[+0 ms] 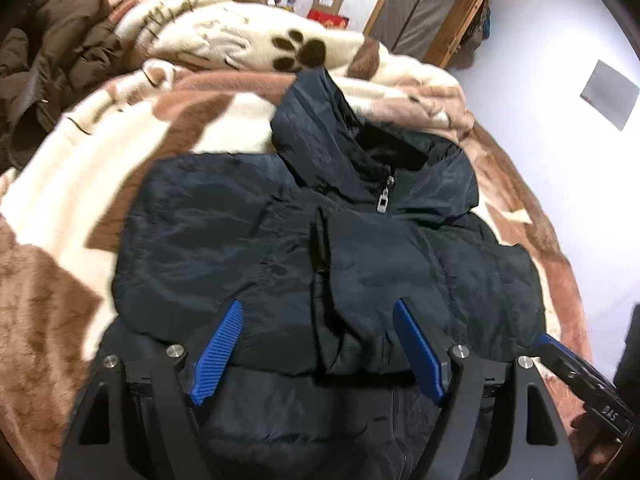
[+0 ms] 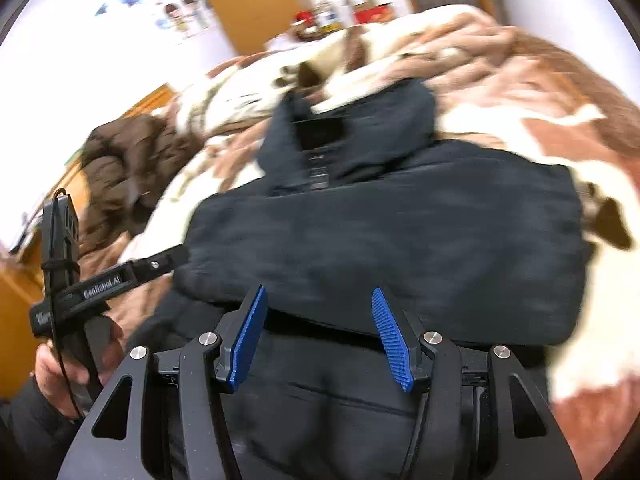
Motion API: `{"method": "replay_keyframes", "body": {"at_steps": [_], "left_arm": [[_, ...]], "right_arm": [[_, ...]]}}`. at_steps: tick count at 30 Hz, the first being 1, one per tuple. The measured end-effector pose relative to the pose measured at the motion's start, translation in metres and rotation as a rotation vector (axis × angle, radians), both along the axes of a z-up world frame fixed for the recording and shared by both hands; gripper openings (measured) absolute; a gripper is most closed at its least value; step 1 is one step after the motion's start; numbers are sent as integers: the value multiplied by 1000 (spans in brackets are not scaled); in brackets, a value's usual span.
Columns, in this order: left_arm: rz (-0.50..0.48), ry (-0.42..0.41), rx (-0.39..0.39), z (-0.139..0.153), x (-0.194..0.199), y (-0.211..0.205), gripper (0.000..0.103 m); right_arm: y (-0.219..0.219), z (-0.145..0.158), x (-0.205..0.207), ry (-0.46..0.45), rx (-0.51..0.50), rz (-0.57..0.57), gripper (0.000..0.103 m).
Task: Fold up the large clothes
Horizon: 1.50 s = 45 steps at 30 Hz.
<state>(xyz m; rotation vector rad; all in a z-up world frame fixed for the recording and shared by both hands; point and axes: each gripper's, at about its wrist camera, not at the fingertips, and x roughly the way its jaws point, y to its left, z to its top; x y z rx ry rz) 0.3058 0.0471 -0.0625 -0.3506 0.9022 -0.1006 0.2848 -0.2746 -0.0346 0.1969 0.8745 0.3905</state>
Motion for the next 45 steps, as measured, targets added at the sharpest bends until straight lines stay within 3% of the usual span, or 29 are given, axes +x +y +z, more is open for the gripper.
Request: {"method": "replay_keyframes", "body": {"at_steps": [4, 6, 7, 10, 13, 17, 23, 28, 31, 34, 36, 38, 40, 43, 45], "left_arm": [[-34, 60, -3, -24, 26, -15, 74], [-69, 69, -11, -28, 32, -24, 42], [-77, 68, 12, -26, 32, -28, 18], [-80, -19, 100, -1, 24, -32, 10], [-57, -58, 143, 11, 22, -18, 10], [-11, 9, 128, -7, 32, 1, 10], [-15, 40, 133, -40, 41, -3, 13], [-35, 18, 191, -54, 44, -14, 18], [-22, 30, 183, -44, 39, -10, 21], [11, 38, 155, -24, 26, 5, 33], [41, 4, 138, -7, 16, 16, 35], [66, -49, 139, 12, 11, 22, 46], [61, -92, 124, 26, 18, 20, 50], [7, -116, 164, 27, 46, 1, 50], [-14, -69, 175, 9, 71, -9, 50]], "right_arm": [[-42, -9, 2, 10, -50, -130, 55], [-55, -11, 5, 12, -75, -166, 55], [-62, -13, 8, 20, -90, -189, 55], [-75, -8, 11, 7, -104, -228, 53], [-78, 1, 16, -29, -122, -234, 44], [-66, -4, 34, -34, -140, -198, 44], [-47, -66, 74, 76, -264, -141, 43], [-53, -78, 84, 94, -249, -137, 43], [-57, -66, 81, 110, -250, -137, 43], [-60, -41, 71, 84, -243, -144, 43], [-64, -21, 59, 29, -216, -152, 43], [-66, -1, 57, -43, -219, -172, 43], [-67, 11, 65, -86, -210, -177, 43], [-64, 10, 92, -71, -216, -183, 43], [-63, -5, 115, -10, -229, -195, 43]]}}
